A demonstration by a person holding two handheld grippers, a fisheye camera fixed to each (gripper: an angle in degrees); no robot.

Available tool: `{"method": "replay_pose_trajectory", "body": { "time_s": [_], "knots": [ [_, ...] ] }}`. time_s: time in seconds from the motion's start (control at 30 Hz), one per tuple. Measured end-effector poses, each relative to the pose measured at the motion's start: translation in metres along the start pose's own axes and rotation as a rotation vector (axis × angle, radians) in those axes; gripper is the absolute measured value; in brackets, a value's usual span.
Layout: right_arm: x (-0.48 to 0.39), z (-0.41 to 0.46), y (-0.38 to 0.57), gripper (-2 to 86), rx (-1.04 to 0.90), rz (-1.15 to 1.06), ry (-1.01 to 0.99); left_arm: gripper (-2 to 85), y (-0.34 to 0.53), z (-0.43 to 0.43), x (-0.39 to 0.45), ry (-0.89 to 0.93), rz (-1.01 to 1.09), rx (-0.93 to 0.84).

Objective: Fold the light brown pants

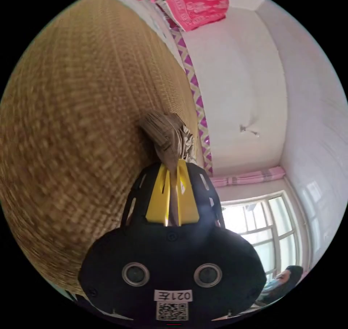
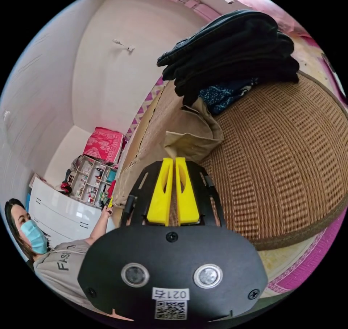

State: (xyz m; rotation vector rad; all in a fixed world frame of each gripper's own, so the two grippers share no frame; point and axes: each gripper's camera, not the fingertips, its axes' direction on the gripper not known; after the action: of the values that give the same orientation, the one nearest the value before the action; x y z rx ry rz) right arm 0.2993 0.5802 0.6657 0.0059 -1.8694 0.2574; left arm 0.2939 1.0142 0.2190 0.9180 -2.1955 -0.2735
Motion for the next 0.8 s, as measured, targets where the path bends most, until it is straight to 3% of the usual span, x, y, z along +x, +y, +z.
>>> {"method": "replay_pose_trajectory", "body": {
  "time_s": [0.17, 0.27, 0.3, 0.37, 0.57, 0.67, 0.8],
  "knots": [
    [0.005, -0.001, 0.035, 5.7, -0.081, 0.011, 0.085, 5.8, 0.003, 0.004, 0.001, 0.080, 0.002, -0.087],
    [-0.019, -0.026, 0.045, 8.0, 0.001, 0.035, 0.225, 9.3, 0.000, -0.019, 0.052, -0.055, 0.126, -0.033],
    [-0.033, -0.029, 0.046, 8.1, 0.023, -0.002, 0.248, 9.5, 0.000, -0.030, 0.078, -0.109, 0.189, 0.014],
    [-0.112, -0.007, 0.038, 6.3, 0.037, -0.280, 0.292, 8.7, -0.002, -0.026, 0.127, -0.187, 0.329, 0.013],
    [-0.303, 0.218, -0.005, 7.2, -0.278, -0.995, 0.517, 1.1, 0.017, 0.161, 0.311, -0.464, 0.969, -0.296],
    [-0.337, 0.332, -0.029, 8.2, -0.490, -1.192, 0.616, 1.7, 0.029, 0.273, 0.378, -0.459, 1.179, -0.453],
    [-0.359, 0.423, -0.055, 8.2, -0.667, -1.279, 0.637, 5.9, 0.043, 0.403, 0.452, -0.433, 1.406, -0.611]
  ]
}}
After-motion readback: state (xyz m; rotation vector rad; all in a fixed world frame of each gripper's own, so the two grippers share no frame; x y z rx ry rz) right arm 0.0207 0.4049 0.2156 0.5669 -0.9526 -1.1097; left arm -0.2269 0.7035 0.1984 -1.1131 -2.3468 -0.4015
